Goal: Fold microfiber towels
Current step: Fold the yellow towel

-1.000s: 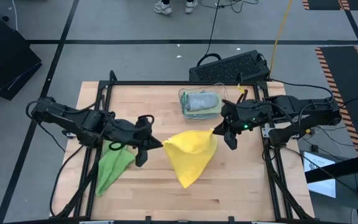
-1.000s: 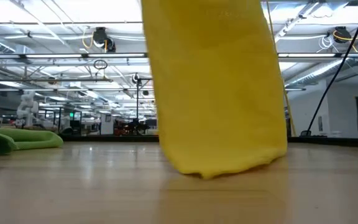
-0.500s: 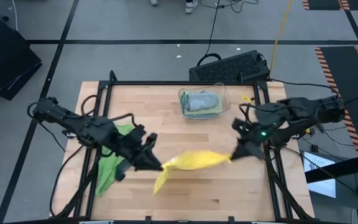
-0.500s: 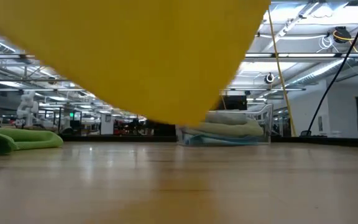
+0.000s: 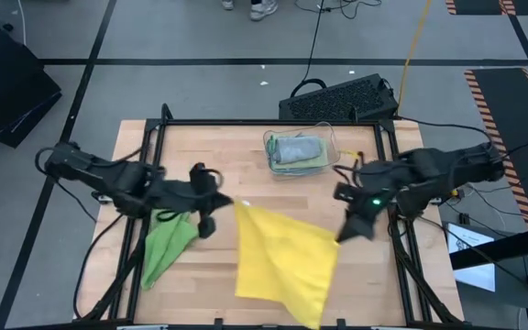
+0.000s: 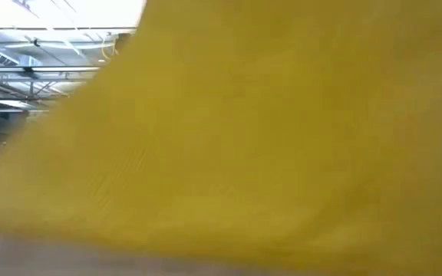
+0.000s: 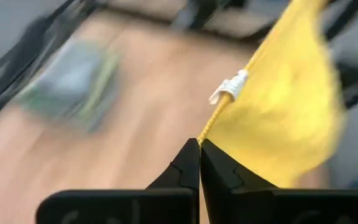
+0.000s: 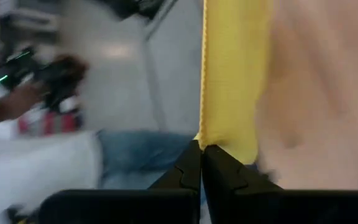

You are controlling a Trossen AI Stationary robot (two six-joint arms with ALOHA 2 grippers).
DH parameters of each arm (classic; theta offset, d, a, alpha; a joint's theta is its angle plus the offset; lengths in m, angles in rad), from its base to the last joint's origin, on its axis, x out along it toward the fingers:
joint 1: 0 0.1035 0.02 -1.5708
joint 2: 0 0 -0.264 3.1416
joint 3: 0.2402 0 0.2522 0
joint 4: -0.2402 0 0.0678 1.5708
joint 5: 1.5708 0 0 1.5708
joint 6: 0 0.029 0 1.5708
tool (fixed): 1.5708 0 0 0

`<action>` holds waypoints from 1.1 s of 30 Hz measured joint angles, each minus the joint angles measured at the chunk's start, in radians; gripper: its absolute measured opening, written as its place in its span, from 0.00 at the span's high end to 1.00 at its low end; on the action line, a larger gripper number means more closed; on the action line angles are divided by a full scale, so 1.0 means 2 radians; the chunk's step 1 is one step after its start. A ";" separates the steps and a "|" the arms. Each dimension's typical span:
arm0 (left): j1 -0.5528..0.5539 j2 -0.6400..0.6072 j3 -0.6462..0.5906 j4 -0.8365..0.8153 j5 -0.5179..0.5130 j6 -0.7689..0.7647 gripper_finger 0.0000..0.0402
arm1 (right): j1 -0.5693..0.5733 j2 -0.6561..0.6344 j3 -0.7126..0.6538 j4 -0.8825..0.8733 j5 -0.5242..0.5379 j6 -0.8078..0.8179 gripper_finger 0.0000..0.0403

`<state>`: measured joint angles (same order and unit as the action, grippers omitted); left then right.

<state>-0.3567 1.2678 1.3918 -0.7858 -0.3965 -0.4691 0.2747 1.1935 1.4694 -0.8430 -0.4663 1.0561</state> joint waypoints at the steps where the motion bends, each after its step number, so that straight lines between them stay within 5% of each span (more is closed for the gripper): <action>1: 0.014 0.008 0.000 -0.032 0.000 -0.004 0.99 | -0.012 0.002 -0.013 -0.002 0.010 -0.017 1.00; 5: 0.059 0.040 0.000 -0.104 0.018 0.005 0.98 | -0.061 0.007 -0.078 0.010 0.039 -0.061 1.00; 17: 0.120 0.118 0.000 -0.095 0.019 0.073 0.98 | -0.148 0.006 -0.215 0.067 0.143 -0.203 1.00; 33: 0.086 0.120 0.000 -0.097 0.079 0.075 0.97 | -0.094 0.006 -0.262 0.141 0.146 -0.168 1.00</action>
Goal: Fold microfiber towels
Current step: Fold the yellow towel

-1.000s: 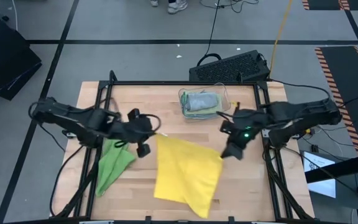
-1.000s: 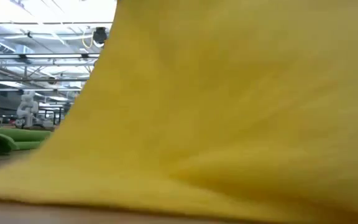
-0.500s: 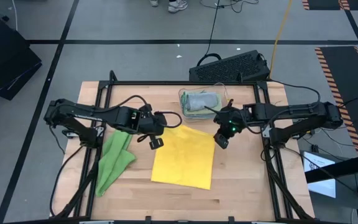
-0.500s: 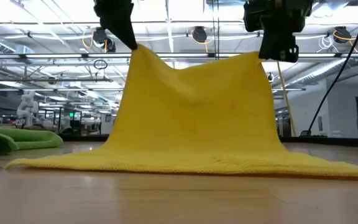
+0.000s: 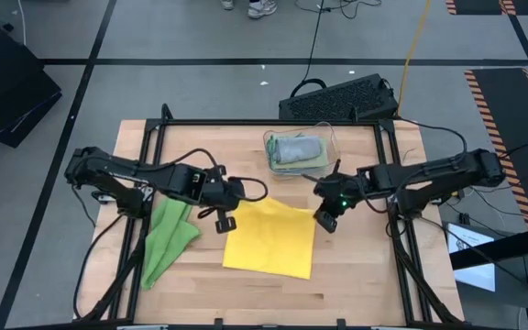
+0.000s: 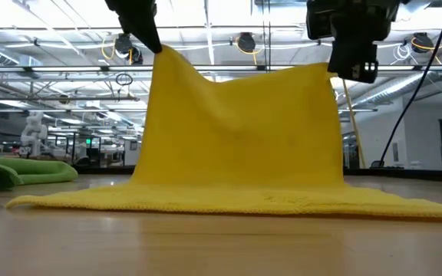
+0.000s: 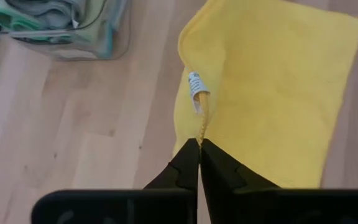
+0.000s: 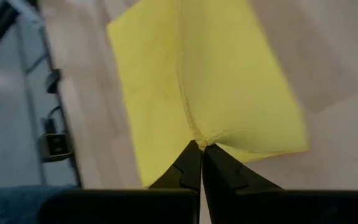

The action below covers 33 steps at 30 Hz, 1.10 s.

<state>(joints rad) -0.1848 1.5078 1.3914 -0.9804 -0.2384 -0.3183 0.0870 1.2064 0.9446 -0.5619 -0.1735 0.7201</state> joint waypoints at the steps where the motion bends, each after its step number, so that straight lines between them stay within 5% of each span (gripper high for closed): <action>1: -0.003 0.000 0.000 0.000 0.001 0.000 0.97 | 0.005 0.000 -0.007 0.014 -0.004 0.009 1.00; 9: -0.014 0.001 -0.080 0.039 0.036 -0.019 0.97 | 0.036 0.000 -0.065 0.096 -0.008 0.061 1.00; 20: -0.055 0.000 -0.112 0.093 0.059 -0.056 0.97 | 0.107 0.004 -0.072 0.119 0.011 0.144 1.00; 33: -0.086 0.000 -0.181 0.148 0.052 -0.093 0.98 | 0.144 0.102 -0.072 0.198 -0.020 0.165 1.00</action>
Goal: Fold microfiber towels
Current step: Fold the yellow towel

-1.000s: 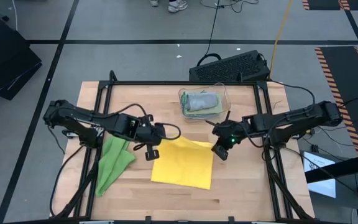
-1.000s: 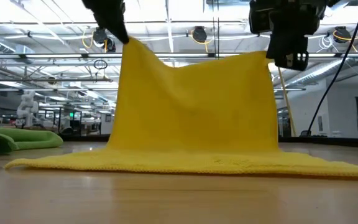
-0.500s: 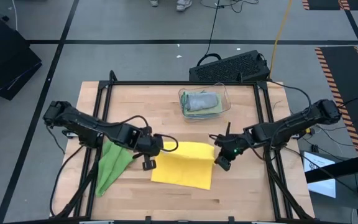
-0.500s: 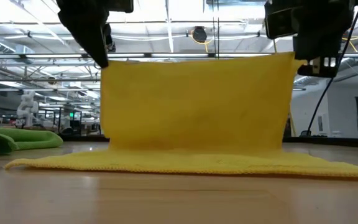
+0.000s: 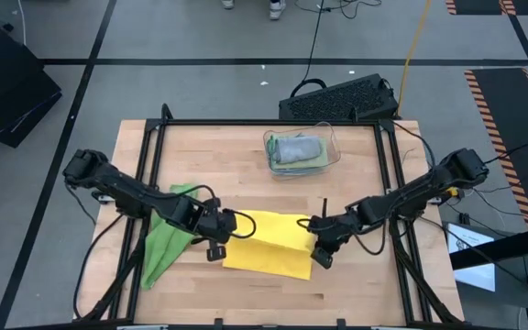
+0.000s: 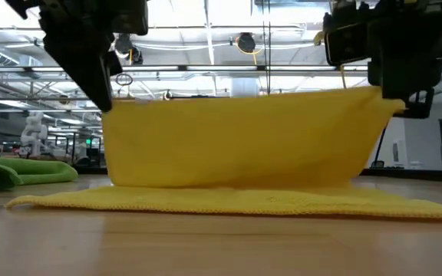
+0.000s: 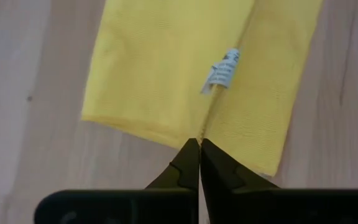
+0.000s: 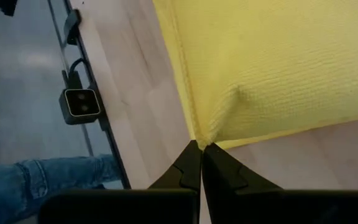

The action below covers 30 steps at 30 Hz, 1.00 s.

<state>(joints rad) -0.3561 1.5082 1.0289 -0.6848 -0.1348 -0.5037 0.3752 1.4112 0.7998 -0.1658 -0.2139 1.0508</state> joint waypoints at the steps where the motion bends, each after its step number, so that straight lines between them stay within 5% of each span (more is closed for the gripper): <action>1: -0.001 0.000 -0.007 0.013 0.000 0.000 0.99 | 0.000 0.005 0.000 0.005 0.000 -0.001 1.00; 16: 0.036 -0.049 -0.007 0.018 -0.094 0.002 0.98 | -0.001 0.036 0.000 0.018 -0.010 -0.015 1.00; 23: 0.035 -0.081 -0.006 -0.052 -0.092 -0.012 0.98 | 0.000 0.036 0.001 0.029 -0.005 -0.012 1.00; 30: 0.013 -0.056 -0.007 -0.030 -0.062 -0.017 0.99 | 0.000 0.036 0.000 0.021 -0.014 -0.021 1.00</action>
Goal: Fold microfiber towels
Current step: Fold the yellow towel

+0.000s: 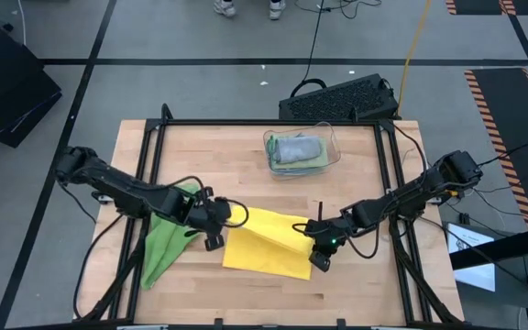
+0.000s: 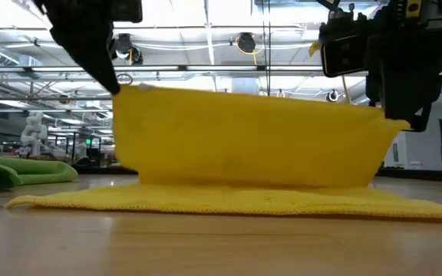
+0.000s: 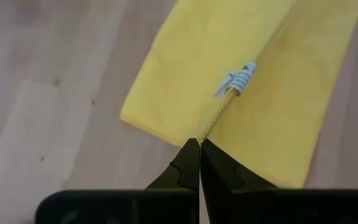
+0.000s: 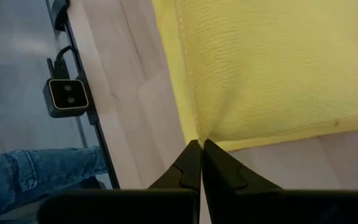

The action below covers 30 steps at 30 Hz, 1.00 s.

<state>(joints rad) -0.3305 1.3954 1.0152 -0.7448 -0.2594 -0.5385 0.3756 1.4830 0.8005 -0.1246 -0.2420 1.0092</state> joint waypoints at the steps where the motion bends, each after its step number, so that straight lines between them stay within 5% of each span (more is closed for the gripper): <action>1: -0.004 0.007 -0.001 0.000 0.000 -0.004 0.98 | 0.000 0.000 0.000 0.000 -0.001 0.000 1.00; 16: -0.032 0.073 0.000 0.017 0.005 -0.024 0.97 | 0.026 0.023 0.000 0.023 0.000 -0.009 1.00; 30: -0.043 0.095 0.000 0.036 0.019 -0.036 0.90 | 0.031 0.042 0.000 0.049 -0.015 -0.026 0.87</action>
<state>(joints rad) -0.4168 1.5848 1.0146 -0.6732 -0.2208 -0.6112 0.4385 1.5673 0.8005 -0.0259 -0.2716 0.9563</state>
